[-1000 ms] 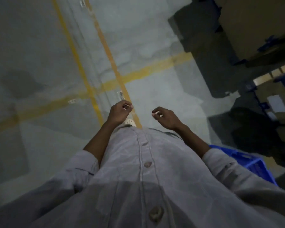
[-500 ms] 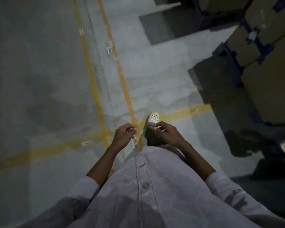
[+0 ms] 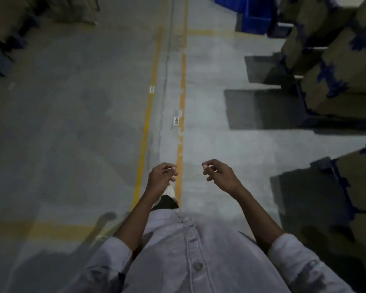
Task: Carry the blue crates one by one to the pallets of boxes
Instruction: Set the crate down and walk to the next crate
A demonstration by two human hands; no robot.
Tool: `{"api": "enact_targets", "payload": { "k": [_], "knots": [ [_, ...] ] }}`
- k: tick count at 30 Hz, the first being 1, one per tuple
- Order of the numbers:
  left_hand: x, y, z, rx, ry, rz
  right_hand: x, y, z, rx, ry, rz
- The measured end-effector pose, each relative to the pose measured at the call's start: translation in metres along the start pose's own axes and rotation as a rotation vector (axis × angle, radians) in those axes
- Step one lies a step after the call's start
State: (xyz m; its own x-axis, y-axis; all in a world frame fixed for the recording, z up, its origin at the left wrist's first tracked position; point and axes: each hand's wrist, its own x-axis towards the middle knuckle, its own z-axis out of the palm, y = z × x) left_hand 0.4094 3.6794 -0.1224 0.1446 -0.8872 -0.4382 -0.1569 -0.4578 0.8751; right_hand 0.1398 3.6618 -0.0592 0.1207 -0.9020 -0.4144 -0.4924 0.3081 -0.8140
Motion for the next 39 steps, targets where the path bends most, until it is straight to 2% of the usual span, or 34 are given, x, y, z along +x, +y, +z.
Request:
{"api": "enact_targets", "payload": {
  "k": [5, 11, 15, 20, 27, 31, 34, 39],
  "knots": [
    [0.129, 0.040, -0.002, -0.011, -0.009, -0.017, 0.126, -0.030, -0.016, 0.012, -0.023, 0.022],
    [0.289, 0.113, -0.032, 0.005, -0.041, -0.014, 0.276, -0.106, -0.039, 0.076, 0.057, 0.054],
    [0.371, 0.173, -0.051, 0.014, -0.057, -0.007, 0.351, -0.159, -0.052, 0.084, 0.075, 0.009],
    [0.457, 0.222, -0.055, 0.021, -0.078, -0.015, 0.429, -0.193, -0.074, 0.090, 0.067, 0.019],
    [0.596, 0.275, -0.017, 0.020, -0.083, -0.038, 0.584, -0.219, -0.113, 0.057, 0.032, 0.001],
    [0.691, 0.323, 0.005, 0.028, -0.101, -0.033, 0.693, -0.245, -0.168, 0.009, -0.035, -0.024],
    [0.765, 0.373, 0.022, 0.029, -0.102, -0.024, 0.774, -0.272, -0.219, -0.034, 0.021, -0.055],
    [0.860, 0.445, 0.053, 0.006, -0.083, -0.002, 0.860, -0.308, -0.272, 0.023, 0.118, -0.077]
  ]
}}
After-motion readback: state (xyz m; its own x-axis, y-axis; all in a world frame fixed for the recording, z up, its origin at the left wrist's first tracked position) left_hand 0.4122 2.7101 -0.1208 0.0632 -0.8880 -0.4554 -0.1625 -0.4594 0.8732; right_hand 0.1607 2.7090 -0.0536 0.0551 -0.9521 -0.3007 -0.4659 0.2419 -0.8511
